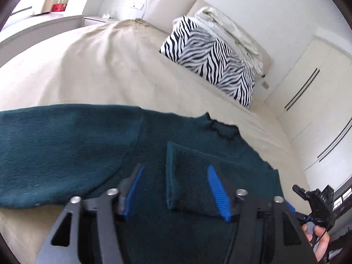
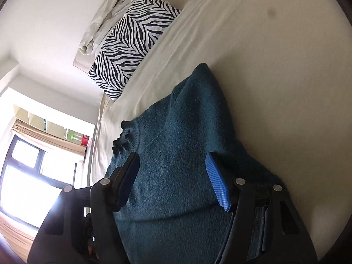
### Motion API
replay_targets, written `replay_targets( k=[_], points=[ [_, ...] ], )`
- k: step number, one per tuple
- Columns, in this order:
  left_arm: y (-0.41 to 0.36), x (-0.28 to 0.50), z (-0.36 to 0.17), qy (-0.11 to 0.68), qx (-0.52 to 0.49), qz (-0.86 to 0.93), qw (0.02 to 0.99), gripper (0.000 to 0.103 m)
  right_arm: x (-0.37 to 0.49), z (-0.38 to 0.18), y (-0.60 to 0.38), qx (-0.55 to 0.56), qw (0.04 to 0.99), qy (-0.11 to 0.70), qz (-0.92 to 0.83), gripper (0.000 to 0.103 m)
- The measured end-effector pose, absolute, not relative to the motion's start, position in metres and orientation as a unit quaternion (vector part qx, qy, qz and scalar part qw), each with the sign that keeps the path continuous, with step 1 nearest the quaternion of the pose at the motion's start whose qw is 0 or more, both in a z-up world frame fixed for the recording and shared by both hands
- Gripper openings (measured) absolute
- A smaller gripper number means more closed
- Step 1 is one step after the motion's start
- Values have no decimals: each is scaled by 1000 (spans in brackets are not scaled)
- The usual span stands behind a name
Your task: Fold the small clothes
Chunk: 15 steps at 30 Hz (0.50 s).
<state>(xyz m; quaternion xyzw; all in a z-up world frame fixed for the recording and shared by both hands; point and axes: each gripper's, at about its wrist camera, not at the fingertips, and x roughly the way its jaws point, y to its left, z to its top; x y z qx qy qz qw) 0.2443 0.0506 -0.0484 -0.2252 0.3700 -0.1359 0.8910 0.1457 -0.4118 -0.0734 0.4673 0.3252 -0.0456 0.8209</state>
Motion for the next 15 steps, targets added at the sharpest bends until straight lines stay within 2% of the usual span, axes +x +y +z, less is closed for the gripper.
replay_targets(
  k=[1,3,10,14,15],
  points=[
    [71,228,-42,352,-247,-123,894,86,136,-68,-410,471,822,318,-42,61],
    [116,199,-37,328,-295,-98,892,86,113,-58,-402,478,824,303,-34,61],
    [297,109,-67,270,-499,53,821,81,64,-43,-351,495,814,305,13,62],
    [350,83,-95,240,-580,97,772,81,57,-39,-320,490,811,317,28,62],
    [356,81,-100,234,-593,101,764,78,57,-37,-313,489,811,319,30,62]
  ],
)
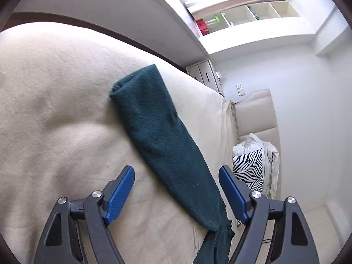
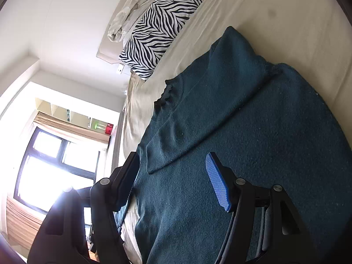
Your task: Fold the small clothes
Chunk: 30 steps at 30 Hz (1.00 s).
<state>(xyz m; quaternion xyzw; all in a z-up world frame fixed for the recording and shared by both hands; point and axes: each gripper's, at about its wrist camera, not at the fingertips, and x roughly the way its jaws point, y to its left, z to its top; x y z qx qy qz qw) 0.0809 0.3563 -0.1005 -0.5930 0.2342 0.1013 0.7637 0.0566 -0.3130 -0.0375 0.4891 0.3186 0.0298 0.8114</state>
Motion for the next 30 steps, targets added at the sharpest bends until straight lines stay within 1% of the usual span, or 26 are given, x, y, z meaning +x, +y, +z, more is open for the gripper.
replay_targets(
  k=[2,5,6,7,8,9,10,12,16,18,20,22,24,25,26,27,29,30],
  points=[
    [365,85,-110,224,-611,105,752,76,54,-35,-301,486,812,322,32,62],
    [373,101,-115,217,-617,116,747,69,51,-31,-286,481,813,326,33,62],
    [377,108,-117,215,-618,118,747,59,52,-30,-283,480,813,327,35,62],
    [380,116,-118,216,-618,122,746,46,51,-29,-280,478,814,328,35,62],
    [383,122,-121,219,-617,127,745,38,49,-27,-277,475,815,329,34,62],
    [387,129,-123,226,-618,131,742,20,48,-27,-275,473,816,330,34,62],
    [389,134,-123,234,-618,135,739,9,50,-27,-275,471,817,331,34,62],
    [383,142,-104,238,-586,131,764,8,48,-27,-273,469,817,334,33,62],
    [318,166,-34,250,-440,83,859,8,47,-34,-274,466,816,339,28,62],
    [263,184,-1,262,-358,42,895,8,49,-40,-276,472,812,342,27,62],
    [191,195,25,276,-259,-10,925,9,50,-46,-278,477,809,343,27,62],
    [106,198,35,292,-154,-59,942,9,50,-52,-280,480,807,343,25,62],
    [15,189,21,305,-21,-100,947,11,49,-58,-285,486,803,344,20,62],
    [-26,184,7,304,42,-114,945,14,48,-61,-288,490,800,344,18,62],
    [-60,179,-11,311,94,-127,937,15,48,-64,-292,494,798,345,15,62],
    [-87,176,-31,326,135,-139,925,15,48,-66,-295,496,796,346,13,62],
    [-113,169,-66,353,180,-148,906,21,52,-69,-298,491,793,360,15,62],
    [-117,164,-74,356,189,-142,904,28,55,-71,-299,485,792,370,17,62]
  ],
)
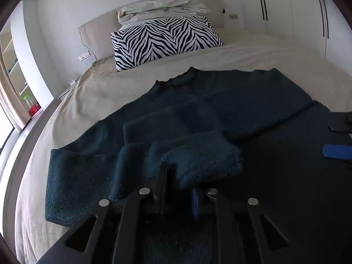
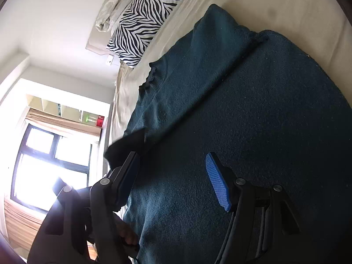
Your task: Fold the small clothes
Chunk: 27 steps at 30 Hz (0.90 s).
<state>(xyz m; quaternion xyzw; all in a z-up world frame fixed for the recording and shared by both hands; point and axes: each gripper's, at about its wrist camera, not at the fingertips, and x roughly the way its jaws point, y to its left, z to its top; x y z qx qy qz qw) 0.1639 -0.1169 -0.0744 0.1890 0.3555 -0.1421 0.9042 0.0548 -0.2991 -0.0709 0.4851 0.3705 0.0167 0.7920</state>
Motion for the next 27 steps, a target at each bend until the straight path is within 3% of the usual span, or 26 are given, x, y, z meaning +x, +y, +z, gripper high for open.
replay_targets(
  k=[2,3,6,15,16,18,20,27],
  points=[
    [-109,154,-81,361,180,-145,904,51,63,-72,-299,472,791,388,26,62],
    [-100,141,-80,360,165,-149,906,68,69,-72,-297,467,792,392,32,62],
    [-76,134,-65,347,111,-157,918,80,94,-72,-286,453,791,407,52,62],
    [4,120,-59,358,-19,-145,922,80,176,-86,-203,367,780,499,95,60],
    [10,121,-62,363,-28,-141,921,79,181,-86,-195,347,786,503,92,57],
    [25,123,-66,374,-58,-132,916,73,189,-84,-184,304,798,514,79,26],
    [40,122,-69,376,-90,-121,914,72,192,-74,-181,279,809,512,79,8],
    [57,118,-72,375,-122,-113,912,70,195,4,-184,186,877,435,80,7]
  ],
)
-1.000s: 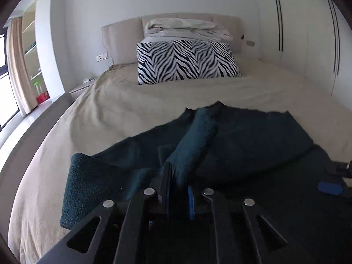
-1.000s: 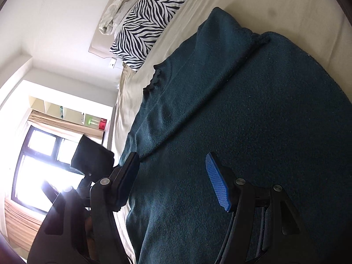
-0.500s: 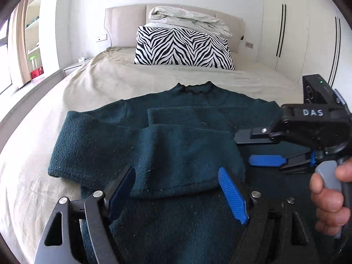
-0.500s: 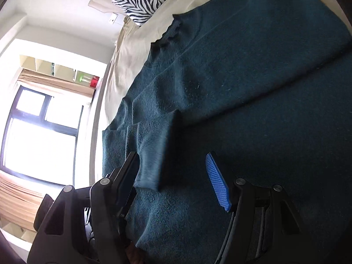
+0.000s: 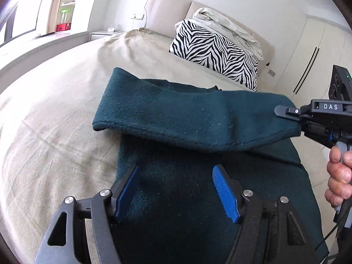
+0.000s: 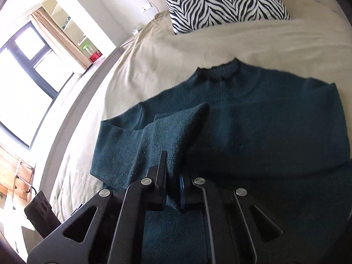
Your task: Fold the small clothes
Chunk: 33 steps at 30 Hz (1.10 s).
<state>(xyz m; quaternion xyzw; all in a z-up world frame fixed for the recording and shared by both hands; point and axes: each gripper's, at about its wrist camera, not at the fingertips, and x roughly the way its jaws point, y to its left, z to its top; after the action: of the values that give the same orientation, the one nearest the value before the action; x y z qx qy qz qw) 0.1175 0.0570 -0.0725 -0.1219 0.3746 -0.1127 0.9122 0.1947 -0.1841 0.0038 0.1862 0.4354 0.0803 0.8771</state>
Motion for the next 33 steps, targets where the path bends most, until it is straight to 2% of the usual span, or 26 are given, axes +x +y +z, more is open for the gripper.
replay_targets(
  k=[4,12,19,24,29,31,33],
  points=[
    [57,118,-74,376,-119,-111,912,70,212,5,-221,189,875,442,53,7],
    [55,126,-78,390,-117,-108,907,68,232,-54,-302,200,853,481,-20,7],
    [58,127,-70,388,-126,-107,907,62,229,-65,-318,207,854,477,-26,7],
    [62,145,-44,359,-130,-102,919,62,233,-61,-319,193,858,474,-32,7],
    [53,195,-19,337,-109,-96,930,54,238,-67,-316,163,858,485,-36,7],
    [45,220,-19,343,-92,-97,930,45,239,-70,-319,171,857,484,-36,8],
    [38,244,-28,361,-66,-91,926,44,240,-73,-320,173,857,483,-36,8]
  ],
)
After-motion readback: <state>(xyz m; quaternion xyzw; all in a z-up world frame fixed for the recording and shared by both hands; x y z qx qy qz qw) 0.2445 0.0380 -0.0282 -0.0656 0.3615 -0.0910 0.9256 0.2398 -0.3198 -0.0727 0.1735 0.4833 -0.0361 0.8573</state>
